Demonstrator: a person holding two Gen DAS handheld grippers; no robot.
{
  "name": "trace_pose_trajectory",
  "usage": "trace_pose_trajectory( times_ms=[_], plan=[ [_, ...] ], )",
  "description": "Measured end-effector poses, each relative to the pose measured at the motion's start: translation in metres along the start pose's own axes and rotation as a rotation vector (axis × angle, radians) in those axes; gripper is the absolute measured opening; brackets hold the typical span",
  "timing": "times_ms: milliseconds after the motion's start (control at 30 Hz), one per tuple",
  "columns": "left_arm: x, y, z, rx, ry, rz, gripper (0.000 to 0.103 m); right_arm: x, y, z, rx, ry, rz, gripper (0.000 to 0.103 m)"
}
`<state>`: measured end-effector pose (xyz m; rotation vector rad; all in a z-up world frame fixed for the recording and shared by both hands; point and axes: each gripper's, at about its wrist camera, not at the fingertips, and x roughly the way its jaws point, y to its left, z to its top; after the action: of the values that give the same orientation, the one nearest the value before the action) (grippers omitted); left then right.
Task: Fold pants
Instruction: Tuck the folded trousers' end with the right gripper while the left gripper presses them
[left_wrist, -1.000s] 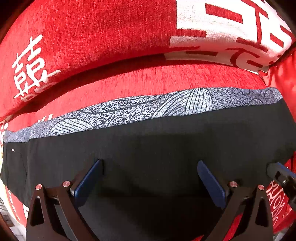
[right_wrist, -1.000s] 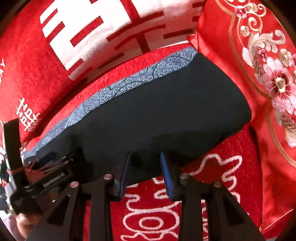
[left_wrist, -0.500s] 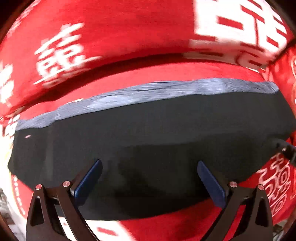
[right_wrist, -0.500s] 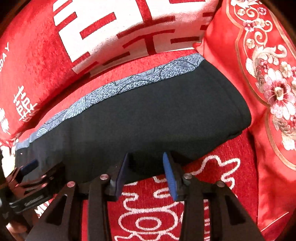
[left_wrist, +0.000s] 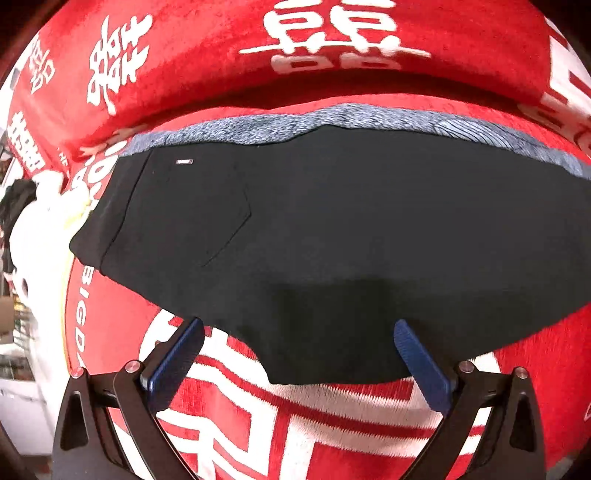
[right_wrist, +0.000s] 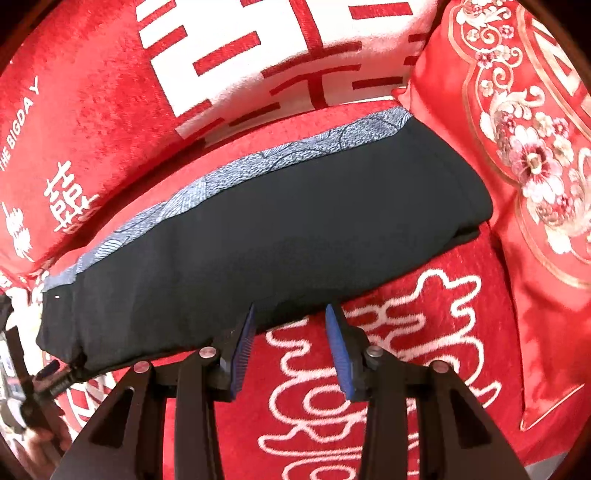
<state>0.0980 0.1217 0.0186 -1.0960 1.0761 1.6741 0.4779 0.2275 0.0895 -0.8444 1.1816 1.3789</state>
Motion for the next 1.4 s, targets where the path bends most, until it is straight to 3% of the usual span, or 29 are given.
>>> trace_pose_trajectory(
  times_ms=[100, 233, 333, 500, 667, 800, 867, 933, 1067, 1200, 1400],
  plan=[
    [0.005, 0.001, 0.010, -0.014, 0.036, -0.018, 0.103, -0.003, 0.001, -0.005, 0.015, 0.012, 0.009, 0.043],
    [-0.006, -0.018, 0.032, 0.063, 0.078, 0.023, 0.103, -0.005, -0.005, -0.014, 0.057, 0.040, 0.025, 0.043],
    [-0.021, -0.042, 0.035, 0.111, 0.053, -0.030, 0.103, -0.009, -0.017, -0.018, 0.102, 0.034, 0.039, 0.043],
    [-0.037, -0.114, 0.056, 0.169, -0.023, -0.143, 0.103, -0.010, -0.050, -0.012, 0.221, 0.013, 0.089, 0.045],
    [-0.040, -0.186, 0.081, 0.147, -0.066, -0.237, 0.103, -0.006, -0.085, -0.003, 0.377, -0.034, 0.248, 0.045],
    [-0.026, -0.220, 0.090, 0.158, -0.083, -0.196, 0.103, 0.003, -0.105, 0.000, 0.453, -0.069, 0.306, 0.045],
    [-0.009, -0.228, 0.086, 0.165, -0.039, -0.187, 0.103, 0.010, -0.114, -0.004, 0.491, -0.071, 0.330, 0.045],
    [-0.006, -0.221, 0.084, 0.129, -0.063, -0.221, 0.103, 0.013, -0.119, -0.010, 0.511, -0.075, 0.352, 0.045],
    [-0.015, -0.233, 0.079, 0.158, -0.090, -0.209, 0.103, 0.016, -0.127, -0.020, 0.540, -0.128, 0.414, 0.045],
    [-0.015, -0.235, 0.078, 0.156, -0.092, -0.201, 0.103, 0.022, -0.137, -0.022, 0.613, -0.238, 0.487, 0.048],
    [-0.018, -0.234, 0.074, 0.152, -0.108, -0.202, 0.103, 0.025, -0.126, -0.006, 0.562, -0.337, 0.473, 0.053]
  ],
)
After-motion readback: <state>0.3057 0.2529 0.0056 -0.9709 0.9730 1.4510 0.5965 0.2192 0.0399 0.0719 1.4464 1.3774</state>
